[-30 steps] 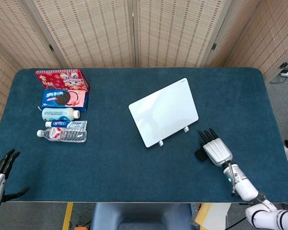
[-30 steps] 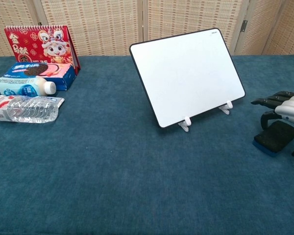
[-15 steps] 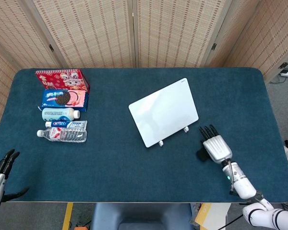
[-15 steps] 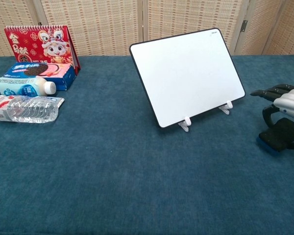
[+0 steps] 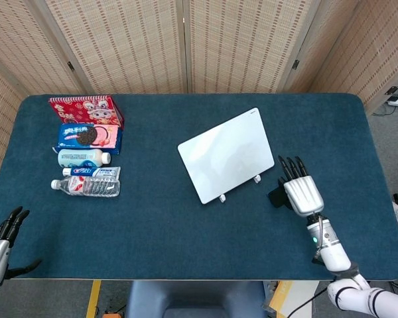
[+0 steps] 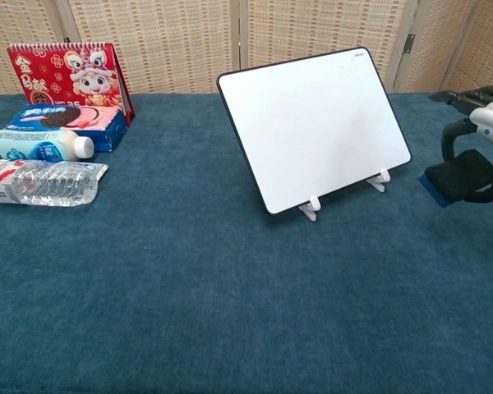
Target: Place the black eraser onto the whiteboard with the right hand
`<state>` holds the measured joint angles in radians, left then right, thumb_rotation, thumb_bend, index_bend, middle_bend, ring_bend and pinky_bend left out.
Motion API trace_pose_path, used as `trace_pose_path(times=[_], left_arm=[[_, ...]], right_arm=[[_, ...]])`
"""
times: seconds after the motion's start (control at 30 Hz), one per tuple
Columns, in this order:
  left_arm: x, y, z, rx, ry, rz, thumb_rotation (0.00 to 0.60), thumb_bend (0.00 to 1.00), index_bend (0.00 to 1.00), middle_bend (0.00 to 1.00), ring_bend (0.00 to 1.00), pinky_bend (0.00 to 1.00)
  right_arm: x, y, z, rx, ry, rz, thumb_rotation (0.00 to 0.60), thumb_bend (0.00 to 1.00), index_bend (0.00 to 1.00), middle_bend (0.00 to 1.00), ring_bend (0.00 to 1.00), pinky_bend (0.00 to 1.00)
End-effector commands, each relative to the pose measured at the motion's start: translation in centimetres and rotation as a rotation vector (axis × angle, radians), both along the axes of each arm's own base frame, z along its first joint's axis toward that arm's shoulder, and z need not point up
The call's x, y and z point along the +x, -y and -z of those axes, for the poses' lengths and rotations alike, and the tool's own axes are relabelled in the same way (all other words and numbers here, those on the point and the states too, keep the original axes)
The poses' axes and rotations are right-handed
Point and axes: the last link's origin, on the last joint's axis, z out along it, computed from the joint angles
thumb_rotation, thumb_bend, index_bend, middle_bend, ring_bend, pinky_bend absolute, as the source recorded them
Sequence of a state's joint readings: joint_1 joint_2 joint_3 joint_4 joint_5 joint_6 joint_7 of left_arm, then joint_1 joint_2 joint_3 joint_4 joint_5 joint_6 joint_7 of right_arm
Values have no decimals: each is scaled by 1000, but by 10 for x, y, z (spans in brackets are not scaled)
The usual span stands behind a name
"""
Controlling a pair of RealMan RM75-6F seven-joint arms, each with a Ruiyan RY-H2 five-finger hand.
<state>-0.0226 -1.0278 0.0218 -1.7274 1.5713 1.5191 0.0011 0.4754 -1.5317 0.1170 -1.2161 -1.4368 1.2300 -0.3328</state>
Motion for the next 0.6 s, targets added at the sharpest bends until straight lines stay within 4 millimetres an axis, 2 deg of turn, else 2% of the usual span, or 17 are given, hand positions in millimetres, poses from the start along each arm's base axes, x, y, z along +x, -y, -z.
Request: trace_pose_path(times=[0.03, 0.33, 0.47, 0.6], left_arm=[[1, 0, 1, -7, 4, 1, 592, 58, 0, 66, 183, 378], [3, 3, 1, -24, 23, 16, 593, 58, 0, 67, 183, 378], [2, 3, -3, -18, 32, 12, 593, 58, 0, 67, 183, 378], [1, 3, -5, -20, 42, 15, 590, 58, 0, 67, 183, 378]], right_arm=[[26, 21, 21, -101, 87, -80, 600, 116, 581, 10, 11, 0], [91, 67, 69, -188, 209, -166, 600, 116, 581, 15, 0, 0], [108, 77, 81, -193, 230, -179, 600, 116, 581, 15, 0, 0], [114, 83, 87, -196, 229, -168, 600, 116, 580, 15, 0, 0]])
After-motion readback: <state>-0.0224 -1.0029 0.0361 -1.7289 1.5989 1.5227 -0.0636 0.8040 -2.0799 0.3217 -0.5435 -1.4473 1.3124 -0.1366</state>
